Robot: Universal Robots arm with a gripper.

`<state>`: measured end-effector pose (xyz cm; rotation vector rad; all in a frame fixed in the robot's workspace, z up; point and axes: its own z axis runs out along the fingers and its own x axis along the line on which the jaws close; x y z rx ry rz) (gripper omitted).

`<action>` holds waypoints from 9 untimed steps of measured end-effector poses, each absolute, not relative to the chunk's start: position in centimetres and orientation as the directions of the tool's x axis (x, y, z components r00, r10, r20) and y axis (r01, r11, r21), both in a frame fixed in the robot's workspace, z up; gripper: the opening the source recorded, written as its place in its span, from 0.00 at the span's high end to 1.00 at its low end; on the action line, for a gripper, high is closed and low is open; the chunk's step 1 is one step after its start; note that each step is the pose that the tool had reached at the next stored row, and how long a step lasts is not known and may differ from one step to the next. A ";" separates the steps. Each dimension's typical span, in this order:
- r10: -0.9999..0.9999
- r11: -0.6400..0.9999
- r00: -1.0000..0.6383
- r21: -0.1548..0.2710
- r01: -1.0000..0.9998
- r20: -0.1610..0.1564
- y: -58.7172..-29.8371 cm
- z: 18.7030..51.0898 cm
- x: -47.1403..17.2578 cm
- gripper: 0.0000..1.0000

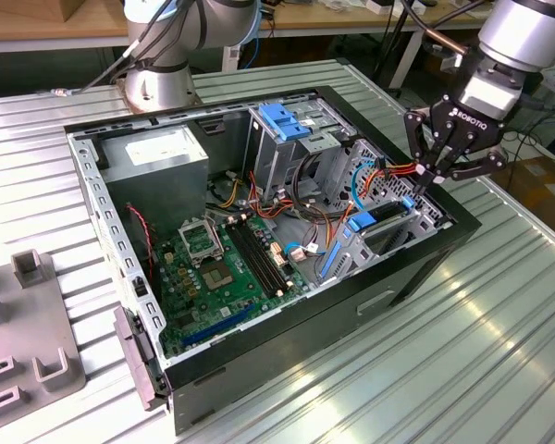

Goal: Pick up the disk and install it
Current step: 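Insert the first disk wire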

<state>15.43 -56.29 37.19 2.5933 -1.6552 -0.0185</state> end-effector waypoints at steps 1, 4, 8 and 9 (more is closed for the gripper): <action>-0.901 -0.432 0.434 0.061 -0.900 0.025 -56.3 37.2 15.4 0.89; -0.874 -0.484 0.486 0.061 -0.873 0.025 -56.3 37.2 15.5 0.89; -0.841 -0.538 0.540 0.061 -0.841 0.025 -56.3 37.2 15.5 0.89; -0.836 -0.547 0.549 0.061 -0.835 0.025 -56.3 37.2 15.6 0.89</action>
